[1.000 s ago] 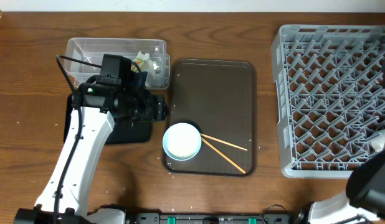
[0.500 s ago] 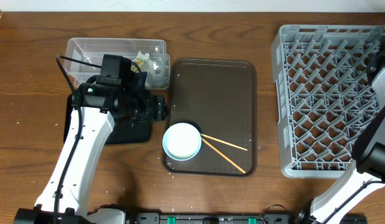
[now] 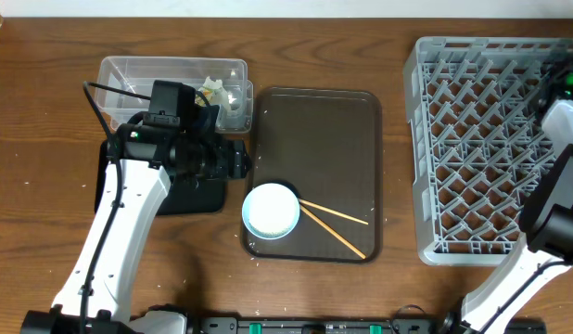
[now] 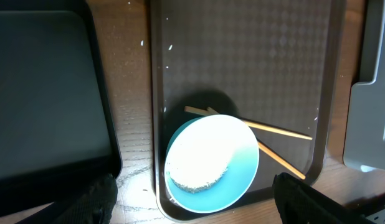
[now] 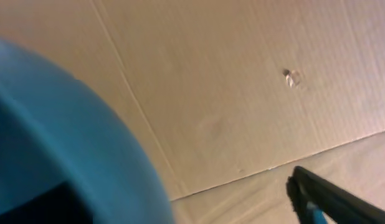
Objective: Sort waste into correct bins and load items into the dishwasher rack
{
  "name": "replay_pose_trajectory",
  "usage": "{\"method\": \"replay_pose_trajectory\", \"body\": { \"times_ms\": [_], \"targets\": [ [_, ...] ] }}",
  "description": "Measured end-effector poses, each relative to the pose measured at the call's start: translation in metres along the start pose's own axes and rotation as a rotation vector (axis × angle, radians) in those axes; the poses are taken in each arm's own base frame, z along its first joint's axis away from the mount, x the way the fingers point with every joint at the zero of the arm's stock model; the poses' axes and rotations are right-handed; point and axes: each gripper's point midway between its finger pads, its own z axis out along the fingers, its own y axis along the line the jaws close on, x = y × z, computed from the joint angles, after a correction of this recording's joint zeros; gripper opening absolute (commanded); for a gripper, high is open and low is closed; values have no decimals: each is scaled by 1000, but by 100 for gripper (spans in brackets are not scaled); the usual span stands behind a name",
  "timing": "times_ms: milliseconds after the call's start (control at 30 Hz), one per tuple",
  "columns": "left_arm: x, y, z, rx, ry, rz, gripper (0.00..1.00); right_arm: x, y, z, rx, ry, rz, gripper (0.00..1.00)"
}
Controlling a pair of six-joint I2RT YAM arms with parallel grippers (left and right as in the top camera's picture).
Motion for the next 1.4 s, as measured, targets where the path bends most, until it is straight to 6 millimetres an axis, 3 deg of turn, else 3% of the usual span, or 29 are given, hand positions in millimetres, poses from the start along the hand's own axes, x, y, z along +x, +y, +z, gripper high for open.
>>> {"method": "replay_pose_trajectory", "body": {
  "times_ms": [200,300,367,600,767,900,1033,1267,1400],
  "targets": [
    [0,0,0,1,1,0,83,-2,27,-19,-112,18,-33,99],
    [0,0,0,1,0,0,83,3,48,-40,-282,22,-88,99],
    [0,0,0,1,-1,0,83,1,51,-56,-372,11,-74,99],
    [0,0,0,1,-2,0,83,-39,36,-139,-715,-111,143,93],
    [0,0,0,0,-1,1,83,-46,48,-211,-943,-124,152,91],
    [0,0,0,0,0,0,83,-38,66,-261,-1094,-83,117,91],
    [1,0,0,0,2,-1,83,-19,79,-293,-1202,-3,81,91],
    [1,0,0,0,4,-1,83,-6,88,-326,-1371,85,100,92],
    [4,-6,2,5,15,17,83,0,92,-355,-1518,114,92,92]
  ]
}}
